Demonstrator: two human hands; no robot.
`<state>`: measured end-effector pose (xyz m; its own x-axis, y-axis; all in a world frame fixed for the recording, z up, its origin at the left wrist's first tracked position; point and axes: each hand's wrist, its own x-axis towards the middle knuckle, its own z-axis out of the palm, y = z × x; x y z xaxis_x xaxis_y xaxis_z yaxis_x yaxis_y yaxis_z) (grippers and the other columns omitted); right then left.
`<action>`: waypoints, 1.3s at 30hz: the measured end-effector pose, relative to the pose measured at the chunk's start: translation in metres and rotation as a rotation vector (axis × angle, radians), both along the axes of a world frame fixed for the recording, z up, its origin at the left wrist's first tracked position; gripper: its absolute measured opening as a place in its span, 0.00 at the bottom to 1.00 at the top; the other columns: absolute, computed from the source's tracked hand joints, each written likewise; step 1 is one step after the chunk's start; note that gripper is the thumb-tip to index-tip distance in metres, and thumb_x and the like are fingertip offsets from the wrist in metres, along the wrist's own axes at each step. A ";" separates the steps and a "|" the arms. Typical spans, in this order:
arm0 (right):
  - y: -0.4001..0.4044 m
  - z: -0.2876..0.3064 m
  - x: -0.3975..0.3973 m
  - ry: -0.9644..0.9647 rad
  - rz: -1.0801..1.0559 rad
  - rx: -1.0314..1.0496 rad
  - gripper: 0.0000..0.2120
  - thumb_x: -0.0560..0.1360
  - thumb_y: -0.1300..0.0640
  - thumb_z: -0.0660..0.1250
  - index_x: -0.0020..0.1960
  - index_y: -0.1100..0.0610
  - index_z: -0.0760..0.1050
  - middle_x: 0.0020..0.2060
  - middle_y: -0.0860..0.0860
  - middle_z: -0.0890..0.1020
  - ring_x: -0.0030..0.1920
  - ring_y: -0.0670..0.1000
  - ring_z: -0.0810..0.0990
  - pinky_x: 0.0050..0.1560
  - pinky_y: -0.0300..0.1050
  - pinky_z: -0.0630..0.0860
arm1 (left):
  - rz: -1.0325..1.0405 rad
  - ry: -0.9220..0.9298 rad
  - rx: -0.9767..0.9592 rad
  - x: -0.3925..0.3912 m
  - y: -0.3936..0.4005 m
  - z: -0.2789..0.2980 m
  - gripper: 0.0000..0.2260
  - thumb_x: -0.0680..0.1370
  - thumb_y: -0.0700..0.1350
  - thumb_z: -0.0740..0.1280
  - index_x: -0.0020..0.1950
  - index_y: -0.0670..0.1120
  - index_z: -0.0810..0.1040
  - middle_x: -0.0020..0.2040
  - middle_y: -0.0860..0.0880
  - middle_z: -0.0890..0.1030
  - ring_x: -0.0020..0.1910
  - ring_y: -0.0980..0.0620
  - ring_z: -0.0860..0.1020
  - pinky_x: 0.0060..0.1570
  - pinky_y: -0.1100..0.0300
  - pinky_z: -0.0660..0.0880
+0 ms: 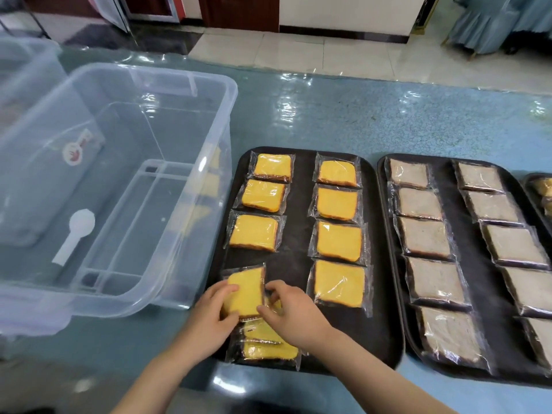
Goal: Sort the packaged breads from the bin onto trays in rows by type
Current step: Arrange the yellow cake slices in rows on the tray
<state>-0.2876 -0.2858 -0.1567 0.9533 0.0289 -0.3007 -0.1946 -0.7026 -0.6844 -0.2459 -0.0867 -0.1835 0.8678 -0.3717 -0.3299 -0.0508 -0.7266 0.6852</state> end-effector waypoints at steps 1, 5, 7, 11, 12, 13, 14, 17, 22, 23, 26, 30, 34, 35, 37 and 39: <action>0.005 0.000 0.001 -0.003 -0.004 -0.006 0.22 0.76 0.43 0.64 0.67 0.51 0.69 0.54 0.46 0.79 0.54 0.47 0.77 0.56 0.45 0.75 | 0.017 -0.003 -0.035 -0.003 0.001 0.000 0.21 0.76 0.40 0.69 0.67 0.54 0.71 0.69 0.57 0.65 0.69 0.57 0.65 0.67 0.64 0.60; 0.017 -0.002 0.002 0.005 -0.100 0.047 0.22 0.76 0.46 0.66 0.67 0.52 0.68 0.56 0.47 0.78 0.55 0.46 0.76 0.56 0.41 0.74 | 0.063 -0.049 -0.126 -0.010 -0.003 0.006 0.21 0.76 0.38 0.69 0.63 0.59 0.70 0.68 0.59 0.67 0.68 0.61 0.67 0.66 0.65 0.61; 0.016 -0.001 -0.001 -0.024 -0.176 0.100 0.20 0.77 0.49 0.66 0.66 0.50 0.68 0.54 0.46 0.77 0.53 0.43 0.76 0.54 0.37 0.74 | 0.088 -0.075 -0.169 -0.013 -0.005 0.012 0.21 0.76 0.39 0.69 0.61 0.62 0.71 0.67 0.62 0.69 0.66 0.65 0.67 0.66 0.64 0.65; 0.003 0.003 -0.011 -0.059 -0.377 0.353 0.15 0.77 0.57 0.67 0.62 0.47 0.72 0.49 0.43 0.79 0.49 0.43 0.78 0.50 0.37 0.77 | 0.150 -0.113 -0.293 -0.020 -0.014 0.031 0.18 0.77 0.39 0.68 0.61 0.59 0.74 0.60 0.68 0.72 0.62 0.65 0.72 0.59 0.66 0.72; -0.002 0.004 -0.014 -0.054 -0.439 0.452 0.14 0.77 0.58 0.67 0.60 0.46 0.73 0.47 0.44 0.80 0.49 0.45 0.79 0.50 0.40 0.78 | 0.165 -0.105 -0.321 -0.022 -0.018 0.036 0.18 0.77 0.39 0.68 0.61 0.60 0.74 0.58 0.68 0.73 0.60 0.65 0.73 0.56 0.66 0.73; -0.008 0.004 -0.018 -0.052 -0.489 0.525 0.13 0.76 0.60 0.67 0.58 0.46 0.75 0.46 0.45 0.80 0.49 0.47 0.79 0.51 0.44 0.80 | 0.166 -0.087 -0.341 -0.024 -0.022 0.040 0.18 0.77 0.39 0.68 0.60 0.60 0.74 0.57 0.66 0.73 0.58 0.65 0.74 0.54 0.66 0.74; -0.015 0.004 -0.021 -0.051 -0.526 0.568 0.13 0.76 0.61 0.67 0.57 0.46 0.76 0.46 0.46 0.80 0.49 0.48 0.80 0.51 0.47 0.80 | 0.152 -0.058 -0.352 -0.027 -0.026 0.043 0.18 0.78 0.39 0.68 0.60 0.61 0.73 0.57 0.64 0.74 0.56 0.64 0.75 0.53 0.65 0.75; -0.041 0.006 -0.033 -0.036 -0.587 0.640 0.15 0.76 0.64 0.67 0.55 0.45 0.79 0.48 0.47 0.81 0.51 0.49 0.80 0.49 0.45 0.80 | 0.052 -0.048 -0.327 -0.033 -0.039 0.045 0.18 0.78 0.40 0.67 0.61 0.61 0.73 0.56 0.63 0.73 0.56 0.59 0.74 0.54 0.65 0.74; -0.095 0.015 -0.064 -0.043 -0.702 0.653 0.16 0.74 0.69 0.68 0.53 0.50 0.81 0.47 0.54 0.81 0.45 0.49 0.80 0.47 0.42 0.79 | -0.213 -0.223 -0.134 -0.044 -0.070 0.039 0.19 0.78 0.45 0.66 0.65 0.60 0.69 0.64 0.67 0.67 0.65 0.66 0.64 0.65 0.65 0.63; -0.106 0.017 -0.072 -0.027 -0.684 0.640 0.15 0.74 0.69 0.67 0.53 0.51 0.81 0.48 0.55 0.81 0.46 0.50 0.80 0.49 0.43 0.79 | -0.254 -0.238 -0.099 -0.047 -0.077 0.036 0.19 0.78 0.46 0.66 0.67 0.59 0.68 0.66 0.66 0.65 0.67 0.67 0.61 0.68 0.63 0.62; -0.135 0.015 -0.095 0.058 -0.570 0.604 0.15 0.75 0.69 0.67 0.54 0.53 0.81 0.50 0.54 0.83 0.51 0.49 0.81 0.52 0.41 0.79 | -0.360 -0.190 -0.051 -0.054 -0.096 0.030 0.23 0.80 0.49 0.64 0.74 0.57 0.63 0.73 0.61 0.60 0.73 0.62 0.56 0.73 0.62 0.56; -0.148 0.007 -0.112 0.145 -0.495 0.566 0.14 0.75 0.69 0.67 0.54 0.53 0.82 0.49 0.51 0.85 0.52 0.47 0.82 0.49 0.38 0.78 | -0.560 -0.231 0.099 -0.062 -0.111 0.026 0.25 0.81 0.54 0.61 0.77 0.59 0.59 0.78 0.58 0.56 0.75 0.55 0.56 0.75 0.57 0.54; -0.145 -0.003 -0.109 0.158 -0.435 0.449 0.16 0.74 0.69 0.66 0.54 0.51 0.81 0.49 0.50 0.83 0.50 0.45 0.81 0.50 0.38 0.78 | -0.708 -0.354 0.248 -0.069 -0.114 0.014 0.26 0.79 0.57 0.61 0.77 0.59 0.59 0.79 0.53 0.56 0.76 0.50 0.58 0.74 0.56 0.47; -0.144 -0.007 -0.107 0.151 -0.402 0.412 0.16 0.75 0.68 0.66 0.54 0.49 0.81 0.49 0.48 0.83 0.51 0.44 0.81 0.52 0.40 0.79 | -0.730 -0.400 0.276 -0.070 -0.112 0.009 0.27 0.78 0.57 0.63 0.76 0.58 0.61 0.79 0.51 0.58 0.75 0.48 0.62 0.73 0.55 0.49; -0.141 -0.013 -0.103 0.135 -0.330 0.346 0.16 0.76 0.66 0.66 0.55 0.47 0.81 0.49 0.45 0.83 0.52 0.42 0.80 0.54 0.40 0.78 | -0.753 -0.469 0.346 -0.073 -0.109 0.003 0.28 0.73 0.59 0.67 0.73 0.57 0.67 0.77 0.49 0.63 0.70 0.47 0.70 0.71 0.52 0.59; -0.139 -0.017 -0.100 0.093 -0.256 0.249 0.16 0.76 0.64 0.66 0.56 0.46 0.81 0.49 0.43 0.83 0.51 0.38 0.78 0.53 0.34 0.74 | -0.743 -0.512 0.356 -0.076 -0.107 -0.001 0.29 0.71 0.59 0.69 0.71 0.56 0.68 0.76 0.49 0.66 0.67 0.48 0.72 0.68 0.51 0.66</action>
